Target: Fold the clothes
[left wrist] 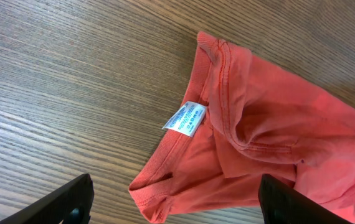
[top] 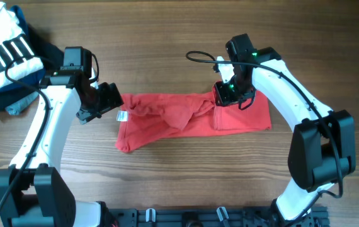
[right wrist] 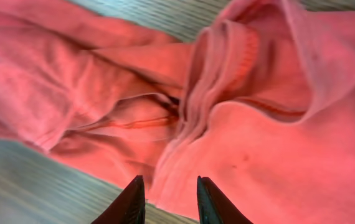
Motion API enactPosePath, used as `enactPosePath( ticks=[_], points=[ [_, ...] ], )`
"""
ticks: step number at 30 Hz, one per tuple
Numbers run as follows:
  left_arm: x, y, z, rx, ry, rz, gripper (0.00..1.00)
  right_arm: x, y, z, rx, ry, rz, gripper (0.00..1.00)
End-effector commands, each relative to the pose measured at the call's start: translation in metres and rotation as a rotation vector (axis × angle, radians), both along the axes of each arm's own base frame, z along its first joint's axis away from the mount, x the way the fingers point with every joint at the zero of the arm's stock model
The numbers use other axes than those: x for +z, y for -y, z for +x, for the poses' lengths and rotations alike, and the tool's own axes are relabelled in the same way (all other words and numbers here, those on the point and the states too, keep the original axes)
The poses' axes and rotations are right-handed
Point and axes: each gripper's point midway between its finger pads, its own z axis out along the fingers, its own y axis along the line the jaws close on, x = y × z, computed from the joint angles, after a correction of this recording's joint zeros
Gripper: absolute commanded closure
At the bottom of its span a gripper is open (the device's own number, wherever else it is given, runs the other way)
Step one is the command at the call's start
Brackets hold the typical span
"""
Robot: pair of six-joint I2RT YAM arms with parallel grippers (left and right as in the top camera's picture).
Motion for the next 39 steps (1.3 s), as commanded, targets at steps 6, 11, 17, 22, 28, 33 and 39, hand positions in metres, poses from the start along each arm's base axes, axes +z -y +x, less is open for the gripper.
enactPosePath(
  ticks=[6,11,17,22,28,33,39],
  points=[
    [-0.003,0.001,-0.002,-0.015,-0.014,-0.008,0.15,-0.007,0.063,0.018,-0.316,0.089,-0.364,0.75],
    [-0.003,0.001,-0.002,-0.014,-0.014,-0.008,0.15,-0.004,0.055,0.042,-0.296,0.185,-0.318,0.73],
    [-0.003,0.001,-0.003,-0.015,-0.019,-0.008,0.15,-0.015,0.038,0.054,-0.287,0.191,-0.233,0.73],
    [-0.004,0.001,-0.003,-0.015,-0.021,-0.008,0.15,-0.038,0.026,0.051,-0.264,0.127,-0.189,0.73],
    [-0.004,0.000,-0.003,-0.014,-0.020,-0.004,0.15,-0.040,-0.022,0.061,-0.102,0.139,0.065,0.72],
    [-0.004,0.000,-0.003,-0.014,-0.020,-0.004,0.15,-0.032,-0.001,0.054,-0.149,0.118,-0.050,0.74],
    [-0.004,-0.002,-0.002,-0.012,-0.014,0.010,0.15,0.028,0.025,0.051,-0.192,0.244,-0.146,0.73]
  ],
)
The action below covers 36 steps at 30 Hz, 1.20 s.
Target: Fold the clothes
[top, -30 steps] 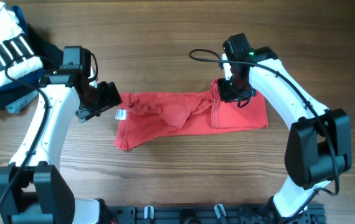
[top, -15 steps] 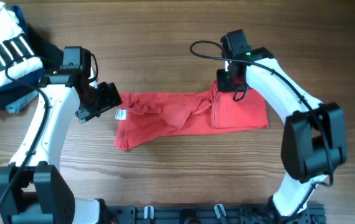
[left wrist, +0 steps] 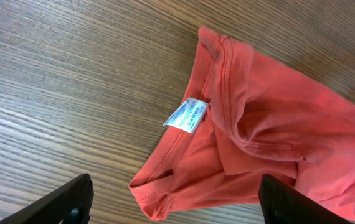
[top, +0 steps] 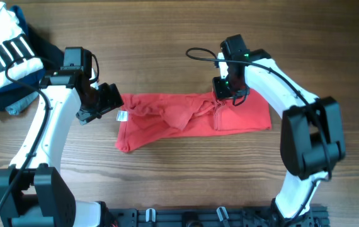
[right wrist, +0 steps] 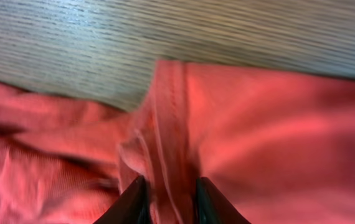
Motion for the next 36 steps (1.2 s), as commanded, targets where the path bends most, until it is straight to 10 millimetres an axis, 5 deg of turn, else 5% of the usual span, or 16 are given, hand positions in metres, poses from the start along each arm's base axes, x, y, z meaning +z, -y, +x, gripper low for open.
enactPosePath(
  ticks=[1,6,18,29,36],
  points=[
    [-0.003,-0.002,0.000,-0.011,-0.005,0.012,0.15,0.069,0.011,0.014,-0.033,0.189,-0.036,0.73],
    [-0.003,-0.002,0.000,-0.011,-0.005,0.012,0.15,0.084,0.013,0.004,-0.030,0.197,-0.036,0.72],
    [-0.003,-0.002,0.001,-0.011,-0.004,0.012,0.15,0.021,-0.027,-0.064,0.077,0.021,-0.061,0.71],
    [-0.004,-0.002,-0.001,-0.011,-0.012,0.012,0.15,-0.011,-0.003,-0.080,-0.112,0.044,-0.215,0.68],
    [-0.004,-0.002,-0.001,-0.011,-0.012,0.012,0.15,-0.016,-0.012,-0.082,-0.103,0.031,-0.167,0.67]
  ],
)
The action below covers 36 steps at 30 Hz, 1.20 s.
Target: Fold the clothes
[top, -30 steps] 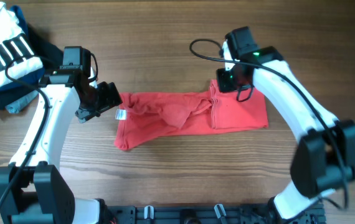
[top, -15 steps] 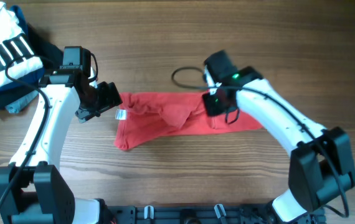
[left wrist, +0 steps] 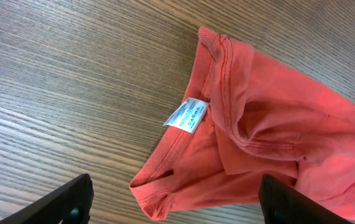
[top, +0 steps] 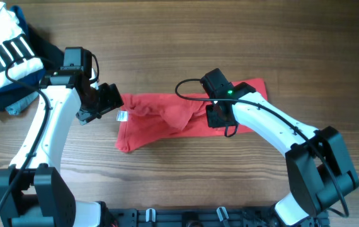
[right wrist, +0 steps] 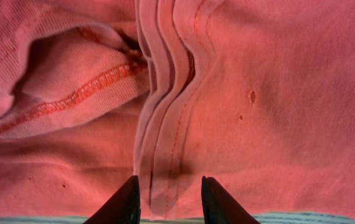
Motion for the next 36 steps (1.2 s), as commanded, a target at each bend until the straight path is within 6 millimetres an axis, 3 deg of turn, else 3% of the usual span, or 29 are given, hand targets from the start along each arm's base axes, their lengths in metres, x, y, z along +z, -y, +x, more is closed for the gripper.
enactPosePath(
  ticks=[1,6,15,17,20,21,24,31,36],
  points=[
    [-0.004,-0.002,-0.001,-0.008,-0.010,0.011,0.15,-0.010,0.000,-0.004,-0.023,-0.021,0.003,0.67],
    [-0.004,-0.002,-0.001,-0.008,-0.010,0.011,0.15,-0.010,-0.002,-0.001,-0.024,-0.011,0.010,0.67],
    [-0.004,-0.002,-0.001,-0.009,-0.010,0.011,0.15,-0.031,0.005,-0.011,-0.035,-0.009,0.009,0.67],
    [-0.004,-0.002,-0.001,-0.008,-0.010,0.011,0.15,-0.035,0.008,-0.014,-0.050,-0.008,0.000,0.72],
    [-0.004,-0.002,-0.001,-0.009,-0.011,0.011,0.15,-0.035,0.012,-0.013,-0.060,0.002,-0.017,0.90],
    [-0.004,-0.002,-0.001,-0.008,-0.010,0.011,0.15,-0.035,0.013,-0.012,-0.062,0.006,-0.023,0.95],
    [-0.004,-0.002,-0.001,-0.009,-0.011,0.011,0.15,-0.029,0.013,-0.012,-0.061,0.005,-0.024,0.96],
    [-0.004,-0.002,-0.001,-0.008,-0.010,0.011,0.15,0.008,0.018,-0.003,-0.053,0.064,-0.050,0.96],
    [-0.003,-0.002,-0.001,-0.008,-0.010,0.011,0.15,0.006,0.023,-0.017,-0.047,0.011,-0.069,0.96]
  ],
)
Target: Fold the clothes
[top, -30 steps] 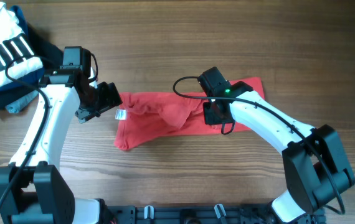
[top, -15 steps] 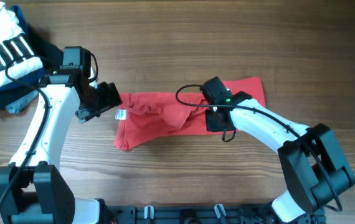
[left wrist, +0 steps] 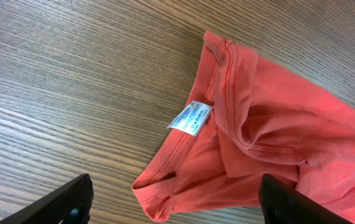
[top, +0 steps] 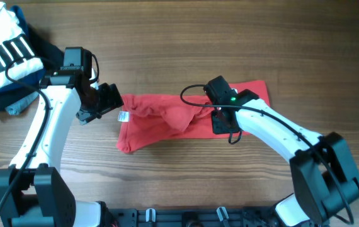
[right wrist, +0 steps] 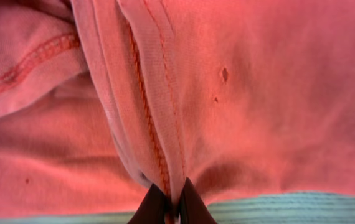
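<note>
A red garment (top: 160,120) lies crumpled across the middle of the wooden table (top: 167,38). A white label (left wrist: 190,117) shows at its left end. My right gripper (top: 222,123) is down near the garment's front edge, right of its middle. In the right wrist view the right gripper (right wrist: 168,208) is shut on a stitched seam fold (right wrist: 149,124) of the red cloth. My left gripper (top: 107,101) hovers open just left of the garment's left end; in its own view the left gripper (left wrist: 171,205) has only a cloth corner between its wide-apart fingers (left wrist: 71,202).
A pile of other clothes (top: 3,50), white with black stripes over dark blue, sits at the table's far left corner. A black rail (top: 211,217) runs along the front edge. The right arm's cable (top: 192,94) loops over the garment.
My right gripper was open over the stitched seam; now it is shut on that seam, a little further right and toward the front edge. The left arm has stayed put.
The garment first lay spread out to the right with my right gripper at its far edge, jaws narrow. It stayed there, close on a fold. Then the right part lay turned toward the far side and the gripper stood open over the seam, now pinched.
</note>
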Motion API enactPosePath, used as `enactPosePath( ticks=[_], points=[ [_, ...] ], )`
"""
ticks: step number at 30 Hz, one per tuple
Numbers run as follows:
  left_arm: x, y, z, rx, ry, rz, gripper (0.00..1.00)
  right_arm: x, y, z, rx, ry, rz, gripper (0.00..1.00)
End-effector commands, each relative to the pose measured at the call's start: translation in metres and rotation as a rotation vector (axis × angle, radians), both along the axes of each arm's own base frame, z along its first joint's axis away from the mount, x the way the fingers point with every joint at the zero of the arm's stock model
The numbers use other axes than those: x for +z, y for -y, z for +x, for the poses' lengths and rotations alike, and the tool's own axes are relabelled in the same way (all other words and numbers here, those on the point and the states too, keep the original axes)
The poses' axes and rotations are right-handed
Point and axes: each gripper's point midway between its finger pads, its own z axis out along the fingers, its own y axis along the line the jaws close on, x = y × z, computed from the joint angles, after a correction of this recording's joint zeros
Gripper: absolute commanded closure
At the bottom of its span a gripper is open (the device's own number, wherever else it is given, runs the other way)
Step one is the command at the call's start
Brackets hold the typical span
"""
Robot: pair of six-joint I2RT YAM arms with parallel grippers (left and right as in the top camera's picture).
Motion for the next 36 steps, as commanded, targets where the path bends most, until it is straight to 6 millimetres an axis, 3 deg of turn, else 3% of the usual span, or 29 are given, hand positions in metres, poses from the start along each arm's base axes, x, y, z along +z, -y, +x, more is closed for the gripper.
enactPosePath(
  ticks=[1,4,9,15,16,21,27,32,36],
  points=[
    [-0.003,-0.002,-0.001,-0.009,-0.010,0.011,0.15,0.010,0.004,0.001,0.006,0.013,-0.021,0.96],
    [-0.003,-0.002,-0.001,-0.008,-0.010,0.011,0.15,0.008,0.004,-0.003,0.015,-0.007,-0.020,0.96],
    [-0.003,-0.002,-0.001,-0.008,-0.010,0.011,0.15,0.002,-0.021,-0.017,0.120,-0.094,0.111,0.92],
    [-0.003,-0.002,0.000,-0.008,-0.009,0.011,0.15,0.003,-0.035,-0.009,0.182,-0.068,0.172,0.90],
    [-0.004,-0.002,-0.001,-0.008,-0.011,0.011,0.15,0.003,-0.035,-0.009,0.182,-0.066,0.173,0.83],
    [-0.004,-0.002,-0.001,-0.008,-0.011,0.011,0.15,0.003,-0.033,-0.008,0.181,-0.062,0.163,0.65],
    [-0.004,-0.002,-0.001,-0.009,-0.011,0.011,0.15,0.002,-0.017,-0.009,0.121,-0.059,0.082,0.70],
    [-0.004,-0.002,-0.001,-0.008,-0.011,0.011,0.14,0.024,-0.001,0.006,0.001,0.044,0.040,0.70],
    [-0.004,-0.002,-0.001,-0.009,-0.013,0.011,0.12,0.061,0.007,0.033,-0.045,0.200,0.072,0.65]
  ],
)
